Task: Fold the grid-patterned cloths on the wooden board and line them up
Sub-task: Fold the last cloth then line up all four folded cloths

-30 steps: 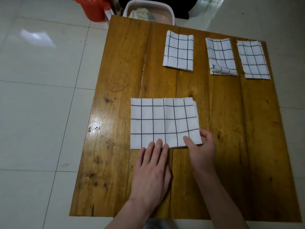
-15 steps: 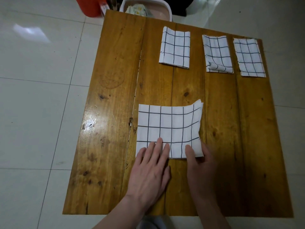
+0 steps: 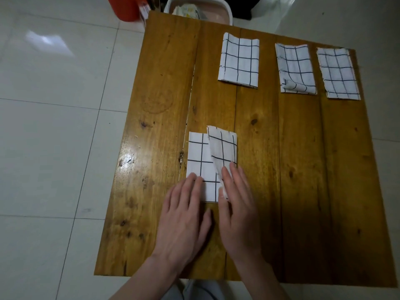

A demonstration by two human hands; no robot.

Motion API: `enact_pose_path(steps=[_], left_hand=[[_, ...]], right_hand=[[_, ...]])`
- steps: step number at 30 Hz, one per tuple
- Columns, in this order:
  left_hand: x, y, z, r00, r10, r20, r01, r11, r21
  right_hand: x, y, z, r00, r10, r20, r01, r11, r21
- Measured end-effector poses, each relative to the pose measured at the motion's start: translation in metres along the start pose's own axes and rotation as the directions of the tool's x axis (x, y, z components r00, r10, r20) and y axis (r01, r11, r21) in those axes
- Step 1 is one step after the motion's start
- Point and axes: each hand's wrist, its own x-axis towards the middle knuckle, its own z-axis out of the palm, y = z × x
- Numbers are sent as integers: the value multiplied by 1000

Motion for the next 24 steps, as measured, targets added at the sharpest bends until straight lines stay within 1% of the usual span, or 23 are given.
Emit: enact_pose_path(steps=[2, 4, 7, 11, 19, 24], left_hand=[[-2, -8, -3, 998, -63, -5, 63, 998, -26], [-5, -14, -4, 997, -83, -8, 83, 996, -43], [-8, -19, -3, 998, -60, -29, 58, 997, -52], [-8, -23, -4, 998, -26, -53, 24, 998, -51], [-12, -30, -6, 1000, 21, 13, -21, 1000, -19], [-13, -33, -8, 998, 54, 27, -54, 998, 13]], right_hand=[[0, -1, 6, 998, -51, 25, 53, 996, -72], [1, -3, 12, 994, -76, 75, 87, 986, -146], [2, -5, 20, 980, -109, 166, 145, 963, -227], [2, -3, 30, 963, -129, 236, 194, 941, -276], [10, -9, 33, 967, -61, 246, 151, 918, -366], [14, -10, 30, 947, -20, 322, 140, 924, -355]])
